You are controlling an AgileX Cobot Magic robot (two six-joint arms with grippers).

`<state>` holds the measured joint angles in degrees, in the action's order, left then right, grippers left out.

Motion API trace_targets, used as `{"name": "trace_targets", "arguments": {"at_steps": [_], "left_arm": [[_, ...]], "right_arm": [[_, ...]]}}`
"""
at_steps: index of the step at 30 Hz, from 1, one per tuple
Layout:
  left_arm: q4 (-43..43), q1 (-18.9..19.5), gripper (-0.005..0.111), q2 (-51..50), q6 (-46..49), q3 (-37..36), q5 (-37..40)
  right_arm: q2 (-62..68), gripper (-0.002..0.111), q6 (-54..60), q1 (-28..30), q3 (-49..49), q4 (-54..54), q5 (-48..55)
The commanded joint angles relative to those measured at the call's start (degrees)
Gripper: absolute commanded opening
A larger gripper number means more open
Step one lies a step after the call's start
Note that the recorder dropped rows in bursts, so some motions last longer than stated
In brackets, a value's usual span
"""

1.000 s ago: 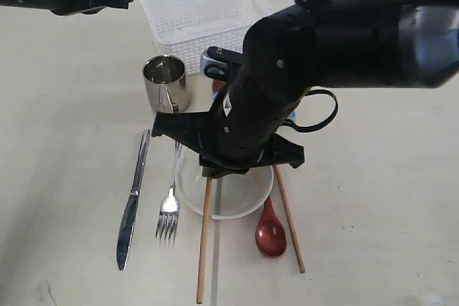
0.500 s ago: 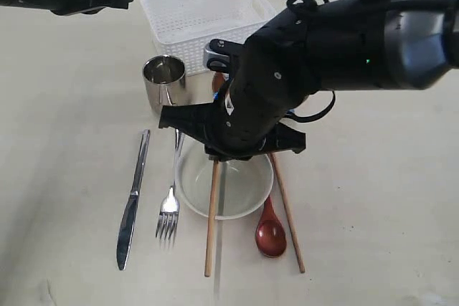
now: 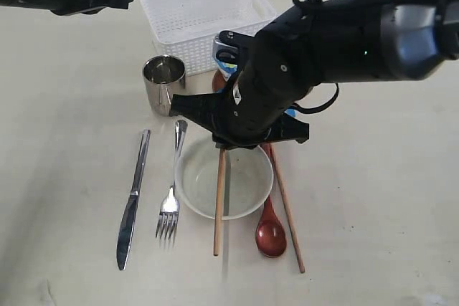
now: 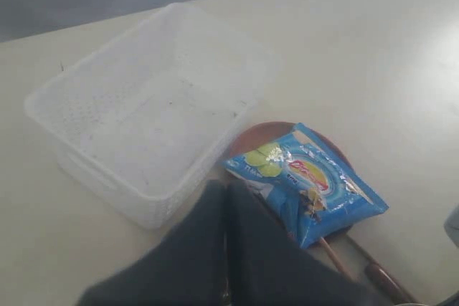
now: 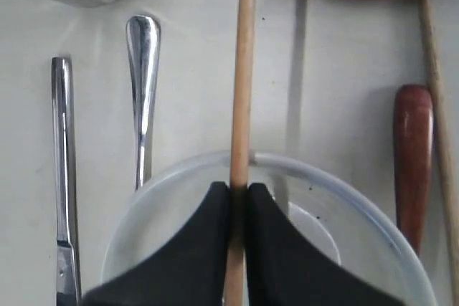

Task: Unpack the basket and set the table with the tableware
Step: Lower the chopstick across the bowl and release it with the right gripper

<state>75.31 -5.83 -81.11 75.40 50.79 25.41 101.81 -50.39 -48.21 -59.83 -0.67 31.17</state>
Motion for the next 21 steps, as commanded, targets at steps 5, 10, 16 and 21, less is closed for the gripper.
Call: {"name": "trace_targets", "arguments": {"at_steps": [5,10,16,21], "left_arm": [[-0.13,0.1,0.0,0.4,0.02,-0.51,-0.13],[-0.13,0.1,0.0,0.4,-0.24,-0.51,-0.13],[-0.13,0.1,0.0,0.4,-0.24,-0.51,-0.13],[-0.13,0.1,0.0,0.4,-0.24,-0.51,-0.13]], "right_arm": [[0.02,0.0,0.7,0.25,-0.21,0.67,-0.91],[0.02,0.0,0.7,0.25,-0.21,0.67,-0.55],[0.02,0.012,0.95,0.11,-0.1,1.41,0.8],[0.02,0.042,1.84,0.11,-0.1,3.49,0.8]]}}
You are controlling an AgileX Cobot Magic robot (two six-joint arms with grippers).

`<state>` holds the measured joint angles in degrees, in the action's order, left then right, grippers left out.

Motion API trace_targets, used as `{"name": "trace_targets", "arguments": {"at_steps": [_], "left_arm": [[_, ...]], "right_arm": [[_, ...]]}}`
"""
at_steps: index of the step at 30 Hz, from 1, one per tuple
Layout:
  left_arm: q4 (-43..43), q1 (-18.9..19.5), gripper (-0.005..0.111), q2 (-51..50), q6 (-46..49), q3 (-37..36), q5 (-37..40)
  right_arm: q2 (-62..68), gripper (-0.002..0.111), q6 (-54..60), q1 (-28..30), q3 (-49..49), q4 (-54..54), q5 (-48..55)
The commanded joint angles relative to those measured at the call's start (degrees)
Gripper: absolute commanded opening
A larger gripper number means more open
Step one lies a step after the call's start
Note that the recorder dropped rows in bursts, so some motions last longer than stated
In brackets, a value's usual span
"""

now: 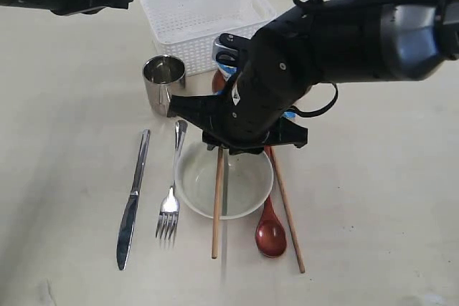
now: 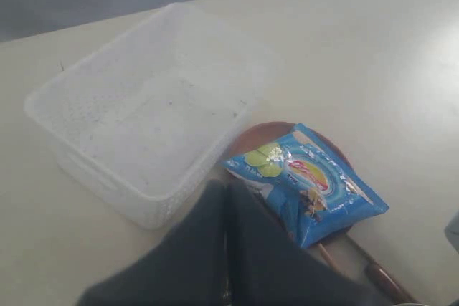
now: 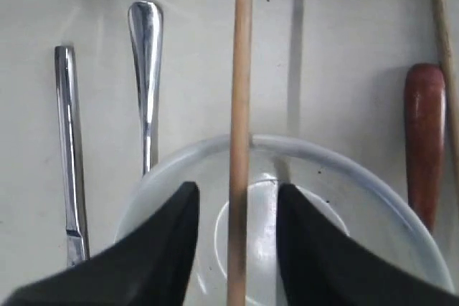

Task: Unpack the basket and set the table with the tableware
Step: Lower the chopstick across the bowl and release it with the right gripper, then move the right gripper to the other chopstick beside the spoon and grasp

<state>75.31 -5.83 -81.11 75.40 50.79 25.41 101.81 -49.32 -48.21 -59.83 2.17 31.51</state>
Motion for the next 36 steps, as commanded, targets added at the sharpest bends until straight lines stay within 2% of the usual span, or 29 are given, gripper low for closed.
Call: {"name": "trace_targets", "arguments": {"at_steps": [1,8,15,18,27,36], "left_arm": [[-0.13,0.1,0.0,0.4,-0.24,-0.51,-0.13],[-0.13,0.1,0.0,0.4,-0.24,-0.51,-0.13],[-0.13,0.1,0.0,0.4,0.04,-0.51,-0.13],[-0.13,0.1,0.0,0.4,0.04,-0.51,-0.13],[-0.13,0.1,0.0,0.4,0.04,-0.51,-0.13],[-0.13,0.1,0.0,0.4,0.04,-0.51,-0.13]], "right_arm": [[0.02,0.042,0.77,0.11,-0.1,0.65,0.46],[-7.81,0.042,0.57,1.05,-0.1,-5.33,4.17],[-16.68,0.042,2.25,7.2,-0.1,-12.82,24.18],[-16.99,0.042,2.25,7.55,0.65,-15.85,29.26],[-15.13,0.042,2.25,7.55,11.39,-15.13,14.65],[-11.07,0.042,6.69,7.44,17.85,-8.08,1.65]]}}
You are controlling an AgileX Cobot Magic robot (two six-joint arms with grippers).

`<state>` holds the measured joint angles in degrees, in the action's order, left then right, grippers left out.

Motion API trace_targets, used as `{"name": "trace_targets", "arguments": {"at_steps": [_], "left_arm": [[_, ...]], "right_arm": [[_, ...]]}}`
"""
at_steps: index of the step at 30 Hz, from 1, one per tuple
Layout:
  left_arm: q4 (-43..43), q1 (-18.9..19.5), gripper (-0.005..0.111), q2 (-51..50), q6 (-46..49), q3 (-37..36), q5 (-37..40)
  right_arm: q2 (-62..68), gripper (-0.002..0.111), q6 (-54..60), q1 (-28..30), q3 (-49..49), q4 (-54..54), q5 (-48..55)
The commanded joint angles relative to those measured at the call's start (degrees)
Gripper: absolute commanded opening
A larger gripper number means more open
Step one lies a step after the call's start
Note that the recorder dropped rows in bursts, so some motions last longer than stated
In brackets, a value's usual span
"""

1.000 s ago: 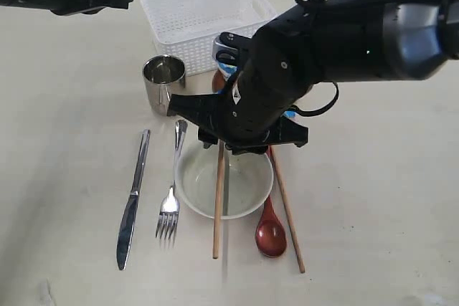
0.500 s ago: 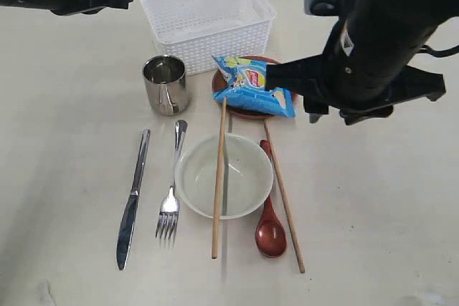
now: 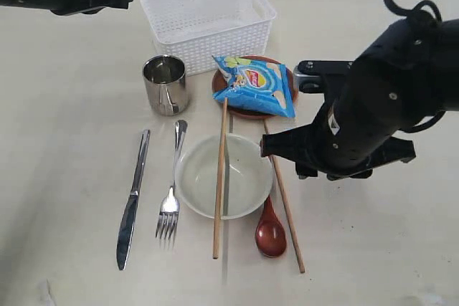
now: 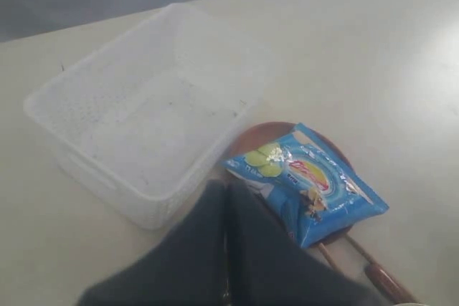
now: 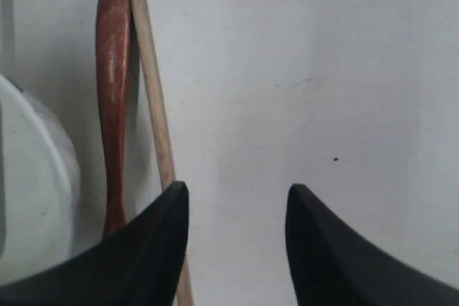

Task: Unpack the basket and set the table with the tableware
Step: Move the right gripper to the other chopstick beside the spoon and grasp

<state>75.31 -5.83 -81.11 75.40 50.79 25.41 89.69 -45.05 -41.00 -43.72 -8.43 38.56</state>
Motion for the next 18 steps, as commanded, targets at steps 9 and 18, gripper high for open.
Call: {"name": "trace_targets", "arguments": {"at_steps": [9,18], "left_arm": [[-0.13,0.1,0.0,0.4,0.04,-0.51,-0.13],[-0.13,0.1,0.0,0.4,-0.43,-0.51,-0.13]], "right_arm": [[3.69,0.042,4.92,-0.67,3.31,4.02,-8.94],[3.69,0.042,5.17,-2.08,3.81,4.61,-11.61]]}}
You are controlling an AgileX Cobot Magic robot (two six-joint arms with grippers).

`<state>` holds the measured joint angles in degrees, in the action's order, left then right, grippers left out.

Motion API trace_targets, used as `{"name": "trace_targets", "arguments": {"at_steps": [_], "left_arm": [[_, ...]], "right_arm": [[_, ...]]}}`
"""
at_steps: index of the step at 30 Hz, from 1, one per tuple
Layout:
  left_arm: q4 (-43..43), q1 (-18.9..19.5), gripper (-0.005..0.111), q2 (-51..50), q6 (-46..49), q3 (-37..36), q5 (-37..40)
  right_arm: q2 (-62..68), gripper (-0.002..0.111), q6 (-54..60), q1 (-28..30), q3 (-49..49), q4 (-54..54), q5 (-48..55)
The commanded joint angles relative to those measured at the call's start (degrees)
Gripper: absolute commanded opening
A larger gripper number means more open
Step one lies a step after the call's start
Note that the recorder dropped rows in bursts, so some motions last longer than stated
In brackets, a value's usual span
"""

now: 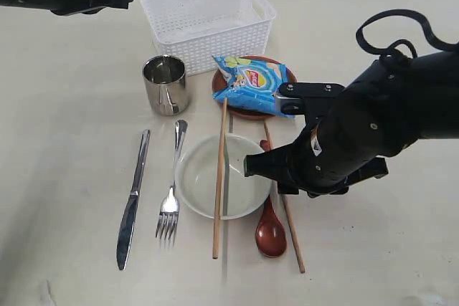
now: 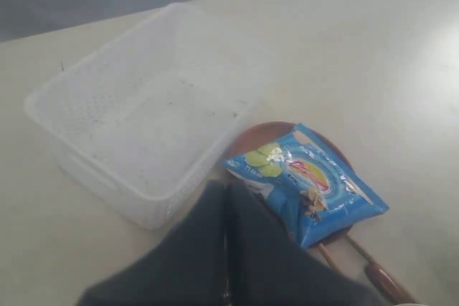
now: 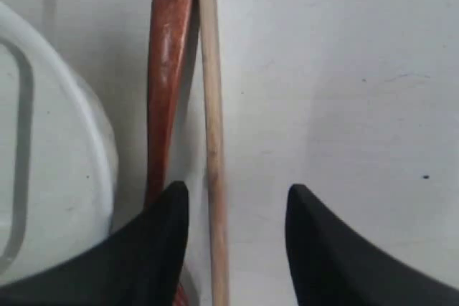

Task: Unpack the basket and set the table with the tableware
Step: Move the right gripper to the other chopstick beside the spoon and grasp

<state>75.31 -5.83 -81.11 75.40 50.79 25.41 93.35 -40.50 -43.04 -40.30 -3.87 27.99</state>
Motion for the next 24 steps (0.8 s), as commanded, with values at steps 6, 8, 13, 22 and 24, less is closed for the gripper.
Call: {"name": "trace_targets", "arguments": {"at_steps": [6,8,13,22,24], "left_arm": [[-0.13,0.1,0.0,0.4,-0.43,-0.51,-0.13],[-0.13,0.1,0.0,0.4,-0.43,-0.51,-0.13],[-0.13,0.1,0.0,0.4,-0.43,-0.51,-0.13],[-0.13,0.1,0.0,0.4,-0.43,-0.51,-0.13],[-0.13,0.1,0.0,0.4,-0.43,-0.51,-0.13]], "right_arm": [[0.02,0.042,0.61,-0.04,0.39,0.3,-4.28],[0.02,0.042,0.61,-0.04,0.39,0.9,-5.19],[0.02,0.042,0.47,-0.04,0.39,1.11,-6.03],[0.02,0.042,1.01,-0.04,0.39,2.47,-7.8],[0.02,0.042,1.01,-0.04,0.39,2.58,-8.06]]}}
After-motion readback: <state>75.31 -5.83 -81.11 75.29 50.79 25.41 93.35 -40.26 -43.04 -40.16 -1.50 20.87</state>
